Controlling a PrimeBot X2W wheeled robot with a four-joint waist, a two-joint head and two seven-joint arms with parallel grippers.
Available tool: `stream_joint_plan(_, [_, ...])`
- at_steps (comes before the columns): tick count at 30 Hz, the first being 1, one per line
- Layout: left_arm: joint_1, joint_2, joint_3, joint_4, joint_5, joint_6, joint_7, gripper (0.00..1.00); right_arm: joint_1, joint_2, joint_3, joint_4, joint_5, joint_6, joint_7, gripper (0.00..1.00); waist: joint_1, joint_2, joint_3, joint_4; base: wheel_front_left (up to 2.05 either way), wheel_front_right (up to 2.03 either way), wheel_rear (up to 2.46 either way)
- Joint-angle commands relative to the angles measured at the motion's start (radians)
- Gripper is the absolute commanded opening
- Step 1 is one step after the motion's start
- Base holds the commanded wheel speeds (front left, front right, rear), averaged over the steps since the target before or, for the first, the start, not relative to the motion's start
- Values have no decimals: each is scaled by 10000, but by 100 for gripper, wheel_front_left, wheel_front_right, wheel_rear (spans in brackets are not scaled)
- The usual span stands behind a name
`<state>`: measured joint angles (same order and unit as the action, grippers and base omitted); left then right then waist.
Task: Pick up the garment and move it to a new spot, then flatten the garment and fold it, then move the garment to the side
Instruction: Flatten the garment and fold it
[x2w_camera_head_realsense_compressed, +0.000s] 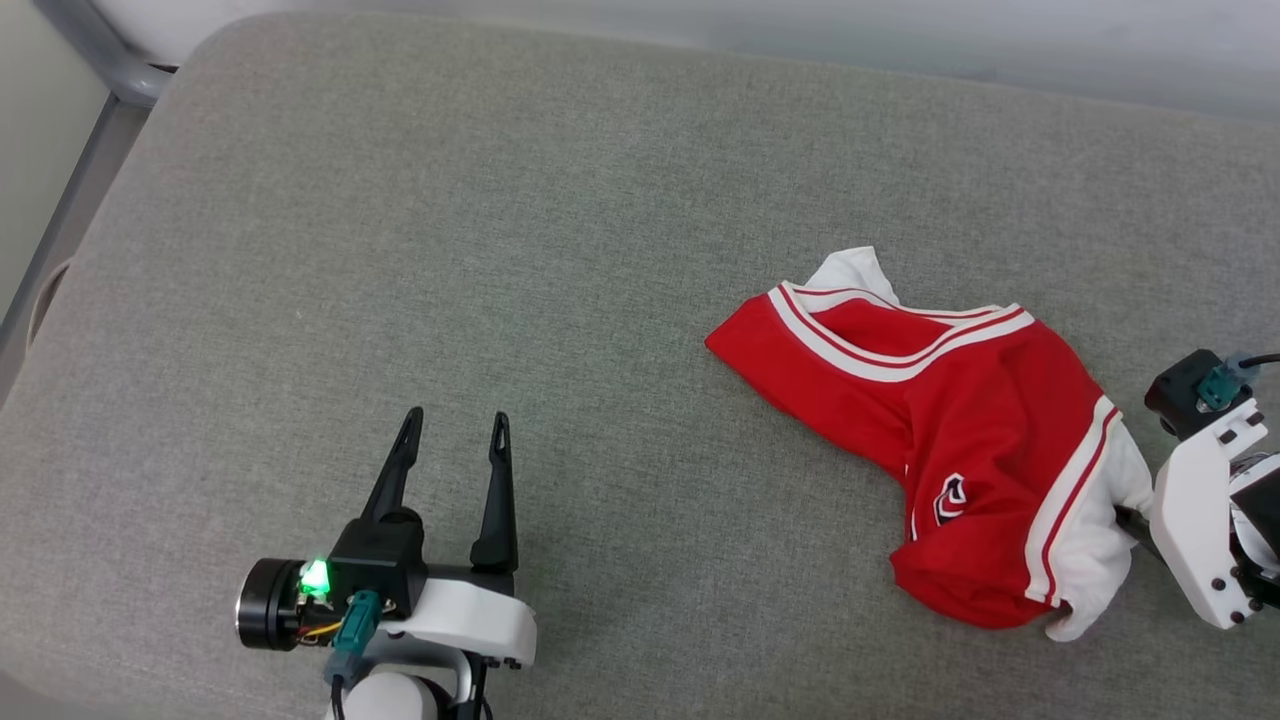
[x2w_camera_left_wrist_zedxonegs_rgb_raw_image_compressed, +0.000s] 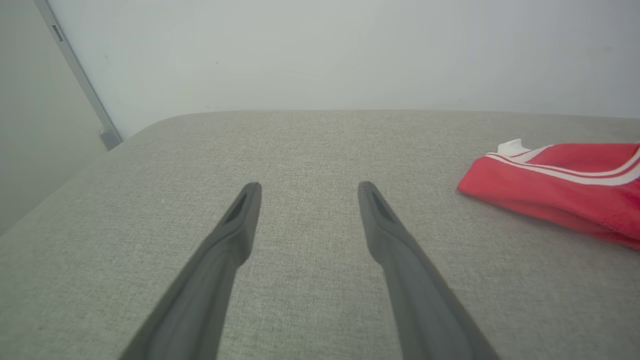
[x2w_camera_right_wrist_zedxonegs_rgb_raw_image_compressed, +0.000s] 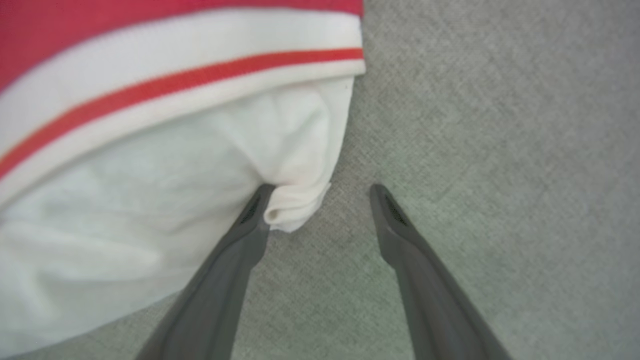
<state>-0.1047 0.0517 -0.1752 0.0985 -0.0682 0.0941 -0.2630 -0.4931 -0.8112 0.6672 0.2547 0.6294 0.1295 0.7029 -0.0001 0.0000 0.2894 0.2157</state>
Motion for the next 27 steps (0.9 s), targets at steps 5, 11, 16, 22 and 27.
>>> stream_joint_plan(5, [-161, -21, -33, 6, -64, 97, -26, 100, 196, 406, 1152, 310, 447, 41, -280, 39, 1, 0, 61, -18, 0, 0, 0])
stream_joint_plan(11, [-27, -20, 20, 126, -1, 97, -26, 100, -465, 110, 1479, 418, 399, 21, -1311, 0, 1, 0, -276, -269, 0, 0, 0])
stream_joint_plan(16, [214, -19, 149, 195, 57, 55, -26, 100, -748, -3, 1113, 472, 555, 4, -2235, 0, 1, 0, -788, -588, 0, 0, 0])
stream_joint_plan(22, [491, -15, 249, 189, 125, 9, -26, 100, 49, -299, -81, 449, 621, 5, -3104, 0, 1, 0, -1259, -850, 0, 0, 0])
stream_joint_plan(27, [761, -14, 378, 138, 149, -29, -26, 100, 1350, -537, -1541, 572, 290, 5, -3193, 0, 1, 0, -1496, -1036, 0, 0, 0])
